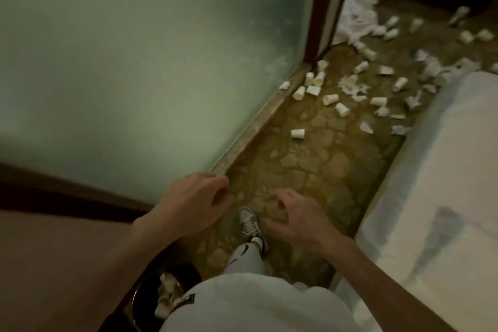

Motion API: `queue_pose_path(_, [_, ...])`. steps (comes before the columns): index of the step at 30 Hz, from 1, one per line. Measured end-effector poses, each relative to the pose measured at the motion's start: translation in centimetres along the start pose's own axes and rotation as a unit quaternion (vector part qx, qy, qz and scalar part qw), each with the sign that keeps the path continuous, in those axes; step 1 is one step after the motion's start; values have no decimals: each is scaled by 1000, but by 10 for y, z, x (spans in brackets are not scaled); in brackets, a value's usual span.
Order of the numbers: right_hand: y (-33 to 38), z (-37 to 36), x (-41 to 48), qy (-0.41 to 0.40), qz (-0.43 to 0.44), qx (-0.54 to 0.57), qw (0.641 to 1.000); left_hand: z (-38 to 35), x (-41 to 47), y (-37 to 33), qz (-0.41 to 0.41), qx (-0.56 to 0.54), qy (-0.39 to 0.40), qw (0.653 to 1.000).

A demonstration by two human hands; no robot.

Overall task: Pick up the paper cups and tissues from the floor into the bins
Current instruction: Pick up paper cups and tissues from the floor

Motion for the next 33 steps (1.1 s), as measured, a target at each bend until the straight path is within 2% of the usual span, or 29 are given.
queue_pose_path(6, [-71,26,37,-46,-126,40,990,-12,134,-30,-71,0,27,997])
queue_pose_path(15, [-151,76,132,-114,-277,113,948,-24,330,-43,-140,-19,116,983])
queue_pose_path(21, [-207,89,193,-122,-340,198,911,-59,433,-47,-94,-76,195,973])
queue_pose_path(24, [-245,85,225,-93,-359,225,901,-90,484,-47,-65,-87,220,970])
queue_pose_path(28, [-305,81,271,-40,-369,262,891,-126,550,-51,-22,-92,254,963])
queue_pose_path(33, [-404,84,332,-47,-398,340,851,-179,634,-57,21,-84,303,949])
Point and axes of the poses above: each hand's wrist, its own x-axis towards the middle knuckle, its own z-axis out of the back of the hand, y = z × x, the point moved 3 cm from there along x, towards the middle knuckle, and after that the axes turned 8 degrees about z, right-handed, at the moved point
